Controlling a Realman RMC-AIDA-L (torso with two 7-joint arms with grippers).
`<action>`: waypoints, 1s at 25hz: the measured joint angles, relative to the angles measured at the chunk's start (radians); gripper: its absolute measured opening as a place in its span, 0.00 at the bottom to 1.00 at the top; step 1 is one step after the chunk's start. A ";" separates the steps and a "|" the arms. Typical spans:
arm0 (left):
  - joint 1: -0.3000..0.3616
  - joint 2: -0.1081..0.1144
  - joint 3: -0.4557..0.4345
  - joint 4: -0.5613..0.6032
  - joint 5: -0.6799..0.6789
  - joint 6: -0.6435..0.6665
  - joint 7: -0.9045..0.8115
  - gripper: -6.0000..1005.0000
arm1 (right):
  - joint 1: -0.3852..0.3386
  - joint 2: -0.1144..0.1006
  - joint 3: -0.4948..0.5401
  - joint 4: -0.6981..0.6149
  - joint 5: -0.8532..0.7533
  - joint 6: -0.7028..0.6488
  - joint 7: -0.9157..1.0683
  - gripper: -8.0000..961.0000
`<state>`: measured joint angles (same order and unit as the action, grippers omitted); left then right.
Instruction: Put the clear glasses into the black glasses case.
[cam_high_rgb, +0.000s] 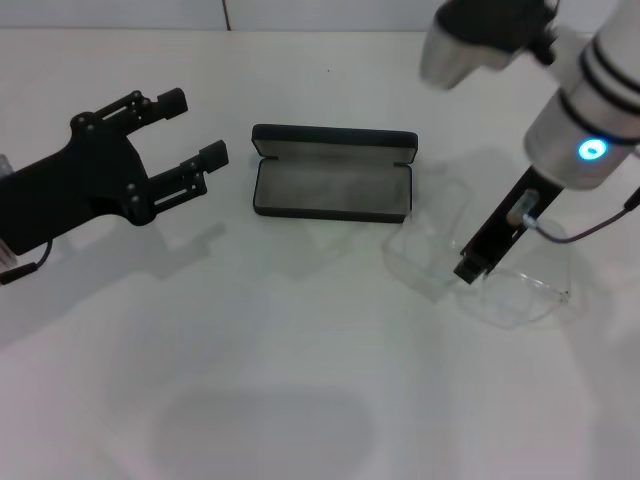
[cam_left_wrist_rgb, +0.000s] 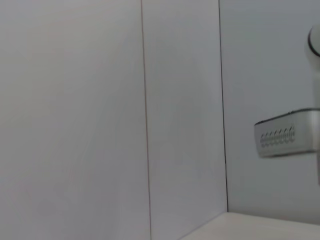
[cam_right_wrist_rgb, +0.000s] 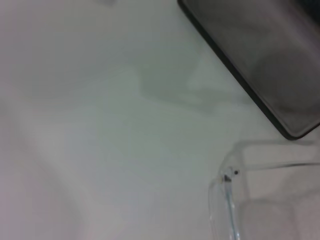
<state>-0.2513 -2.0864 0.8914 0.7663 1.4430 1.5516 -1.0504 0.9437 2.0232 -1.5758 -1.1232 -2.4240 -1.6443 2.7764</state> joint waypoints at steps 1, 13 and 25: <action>0.001 0.000 0.000 0.000 -0.005 0.004 0.000 0.73 | -0.017 0.000 0.022 -0.037 0.002 -0.019 0.002 0.11; -0.010 0.008 -0.008 0.022 -0.090 0.066 -0.106 0.73 | -0.210 -0.001 0.184 -0.425 0.127 -0.057 -0.089 0.07; -0.025 0.007 -0.005 0.102 -0.257 0.168 -0.252 0.54 | -0.473 0.005 0.142 -0.471 0.371 0.208 -0.575 0.07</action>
<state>-0.2760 -2.0798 0.8864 0.8682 1.1863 1.7196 -1.3022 0.4703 2.0278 -1.4335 -1.5945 -2.0532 -1.4365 2.2016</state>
